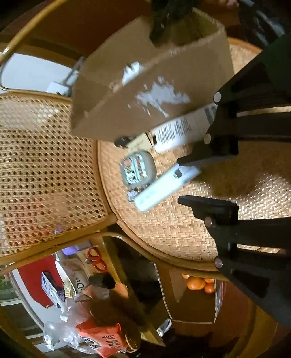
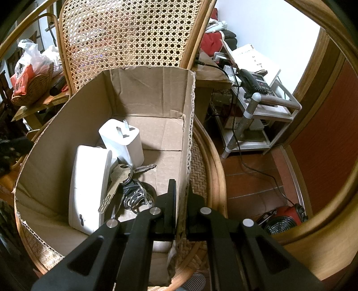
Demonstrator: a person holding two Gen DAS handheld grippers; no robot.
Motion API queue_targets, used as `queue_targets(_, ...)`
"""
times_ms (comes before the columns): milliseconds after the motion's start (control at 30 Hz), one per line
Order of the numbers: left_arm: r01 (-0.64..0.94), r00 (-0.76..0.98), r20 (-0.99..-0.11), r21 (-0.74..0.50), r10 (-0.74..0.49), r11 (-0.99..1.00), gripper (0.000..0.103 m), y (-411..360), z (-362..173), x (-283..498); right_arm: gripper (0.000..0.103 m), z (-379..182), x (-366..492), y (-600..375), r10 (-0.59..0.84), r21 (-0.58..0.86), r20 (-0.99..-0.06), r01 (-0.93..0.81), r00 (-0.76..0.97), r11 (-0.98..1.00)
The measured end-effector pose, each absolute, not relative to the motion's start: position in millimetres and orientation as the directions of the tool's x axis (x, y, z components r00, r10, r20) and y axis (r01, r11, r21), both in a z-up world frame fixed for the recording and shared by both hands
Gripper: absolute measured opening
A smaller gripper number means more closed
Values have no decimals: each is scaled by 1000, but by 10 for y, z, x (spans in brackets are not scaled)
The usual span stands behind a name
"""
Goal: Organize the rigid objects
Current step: 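Grasp the white cylindrical power bank with the left gripper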
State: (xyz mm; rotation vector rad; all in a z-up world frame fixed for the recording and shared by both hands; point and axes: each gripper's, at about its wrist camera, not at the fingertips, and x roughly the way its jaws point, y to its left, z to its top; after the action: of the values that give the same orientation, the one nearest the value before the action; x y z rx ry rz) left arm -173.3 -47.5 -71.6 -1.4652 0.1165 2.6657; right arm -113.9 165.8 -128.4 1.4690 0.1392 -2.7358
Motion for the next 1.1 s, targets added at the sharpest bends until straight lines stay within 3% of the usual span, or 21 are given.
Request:
queue_targets(267,-102,-503,-863,0,52,-995,40,-353,-1005,-1896,8,-1284,-1141,1660,13,-63,-834,71,-552,-995)
queue_targets(467,-109,-481,-877,67,-6,-992,45,-251,-1217,-1994,8,-1280,-1147,1663,13,-62,-833,71,-552,-996)
queue_targets(800,-82,-530,-848,46,4,-996,28,-498,-1107,-1857,8,-1285,-1140,1664,12,-62,-834,73,-552,-995)
queue_targets(1100,-90,-617,-787,32,30,-995,25,-632,-494,-1708,8,-1286,-1137,1664,12,-63,-833,73,-553,-995)
